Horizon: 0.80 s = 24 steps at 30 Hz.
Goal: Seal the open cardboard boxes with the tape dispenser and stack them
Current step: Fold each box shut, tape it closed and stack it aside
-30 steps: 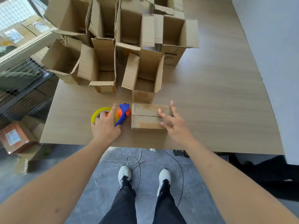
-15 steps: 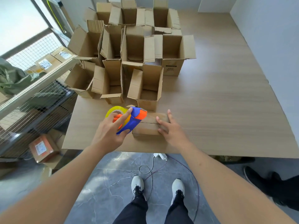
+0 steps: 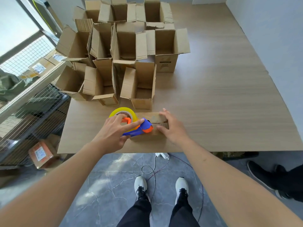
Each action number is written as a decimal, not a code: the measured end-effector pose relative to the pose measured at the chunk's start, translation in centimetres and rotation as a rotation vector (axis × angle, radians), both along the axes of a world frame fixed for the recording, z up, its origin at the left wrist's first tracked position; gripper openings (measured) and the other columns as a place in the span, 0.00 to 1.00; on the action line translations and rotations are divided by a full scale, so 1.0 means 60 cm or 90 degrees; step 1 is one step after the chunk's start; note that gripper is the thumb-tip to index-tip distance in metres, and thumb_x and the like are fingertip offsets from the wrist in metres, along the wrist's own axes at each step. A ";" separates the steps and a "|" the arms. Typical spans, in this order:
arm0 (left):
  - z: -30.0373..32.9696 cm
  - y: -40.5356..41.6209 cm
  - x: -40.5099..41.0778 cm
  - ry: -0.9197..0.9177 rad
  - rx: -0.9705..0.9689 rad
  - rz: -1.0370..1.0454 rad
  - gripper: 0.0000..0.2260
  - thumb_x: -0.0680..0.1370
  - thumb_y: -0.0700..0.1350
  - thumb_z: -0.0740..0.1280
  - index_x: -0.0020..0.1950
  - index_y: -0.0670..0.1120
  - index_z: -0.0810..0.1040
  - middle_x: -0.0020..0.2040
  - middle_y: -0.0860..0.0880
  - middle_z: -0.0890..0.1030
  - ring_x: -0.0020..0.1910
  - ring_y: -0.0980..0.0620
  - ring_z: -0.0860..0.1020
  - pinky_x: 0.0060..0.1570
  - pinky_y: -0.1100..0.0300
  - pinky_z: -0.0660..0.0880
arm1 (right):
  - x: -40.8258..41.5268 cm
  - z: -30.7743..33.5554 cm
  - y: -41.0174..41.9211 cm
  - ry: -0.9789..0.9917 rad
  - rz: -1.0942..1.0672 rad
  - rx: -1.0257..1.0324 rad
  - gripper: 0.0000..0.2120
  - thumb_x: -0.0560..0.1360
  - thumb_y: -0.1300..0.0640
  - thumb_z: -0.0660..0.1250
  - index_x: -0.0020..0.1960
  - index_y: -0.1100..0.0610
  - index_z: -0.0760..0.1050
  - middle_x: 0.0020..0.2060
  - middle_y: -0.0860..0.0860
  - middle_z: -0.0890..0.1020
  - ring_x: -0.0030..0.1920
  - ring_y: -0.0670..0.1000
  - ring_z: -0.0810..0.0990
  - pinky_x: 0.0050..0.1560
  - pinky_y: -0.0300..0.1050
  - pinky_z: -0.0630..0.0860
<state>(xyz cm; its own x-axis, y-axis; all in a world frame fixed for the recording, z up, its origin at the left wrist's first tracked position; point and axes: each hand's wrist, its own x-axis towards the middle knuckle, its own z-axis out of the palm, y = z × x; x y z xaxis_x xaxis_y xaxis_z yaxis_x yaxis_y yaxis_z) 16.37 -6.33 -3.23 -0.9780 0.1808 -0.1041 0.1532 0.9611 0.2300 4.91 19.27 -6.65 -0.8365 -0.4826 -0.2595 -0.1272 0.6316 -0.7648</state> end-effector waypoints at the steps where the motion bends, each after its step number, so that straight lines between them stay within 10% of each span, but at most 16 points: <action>1: 0.001 0.000 -0.001 -0.003 -0.007 -0.002 0.39 0.77 0.48 0.73 0.81 0.67 0.56 0.61 0.44 0.72 0.65 0.41 0.72 0.57 0.45 0.72 | 0.002 0.005 -0.001 0.040 -0.019 0.028 0.32 0.76 0.53 0.75 0.77 0.47 0.67 0.77 0.45 0.69 0.74 0.51 0.69 0.73 0.48 0.66; 5: 0.005 -0.001 -0.004 -0.014 -0.011 0.000 0.40 0.77 0.48 0.72 0.81 0.68 0.54 0.62 0.44 0.71 0.66 0.41 0.71 0.60 0.46 0.71 | 0.011 0.016 -0.011 0.242 0.017 0.088 0.31 0.76 0.55 0.74 0.76 0.42 0.69 0.68 0.43 0.75 0.64 0.53 0.73 0.64 0.49 0.72; 12: 0.009 0.005 -0.004 -0.013 -0.021 0.009 0.38 0.78 0.52 0.70 0.81 0.68 0.53 0.64 0.44 0.71 0.66 0.41 0.71 0.61 0.45 0.71 | 0.018 0.009 -0.034 0.128 -0.085 -0.095 0.04 0.74 0.56 0.77 0.45 0.57 0.85 0.42 0.49 0.84 0.38 0.50 0.78 0.45 0.51 0.76; 19: 0.006 0.049 -0.014 0.055 -0.008 0.086 0.28 0.78 0.60 0.70 0.77 0.65 0.67 0.59 0.43 0.74 0.64 0.40 0.73 0.74 0.40 0.57 | 0.025 0.006 -0.037 0.033 -0.162 -0.080 0.04 0.76 0.55 0.74 0.42 0.53 0.83 0.36 0.47 0.84 0.41 0.53 0.81 0.46 0.52 0.77; 24: 0.009 0.048 -0.013 0.062 -0.027 0.061 0.27 0.80 0.54 0.70 0.78 0.61 0.68 0.58 0.41 0.76 0.60 0.37 0.74 0.71 0.41 0.66 | 0.021 0.010 -0.033 0.019 -0.194 -0.081 0.05 0.77 0.57 0.72 0.42 0.54 0.82 0.38 0.47 0.85 0.44 0.52 0.81 0.47 0.50 0.76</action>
<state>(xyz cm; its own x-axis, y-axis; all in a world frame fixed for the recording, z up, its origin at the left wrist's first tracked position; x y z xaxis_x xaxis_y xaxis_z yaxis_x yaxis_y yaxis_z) 15.58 -3.47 -2.69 -0.9964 0.0833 -0.0133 0.0796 0.9808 0.1782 6.18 17.27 -6.07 -0.9538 -0.2358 -0.1862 0.0293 0.5436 -0.8388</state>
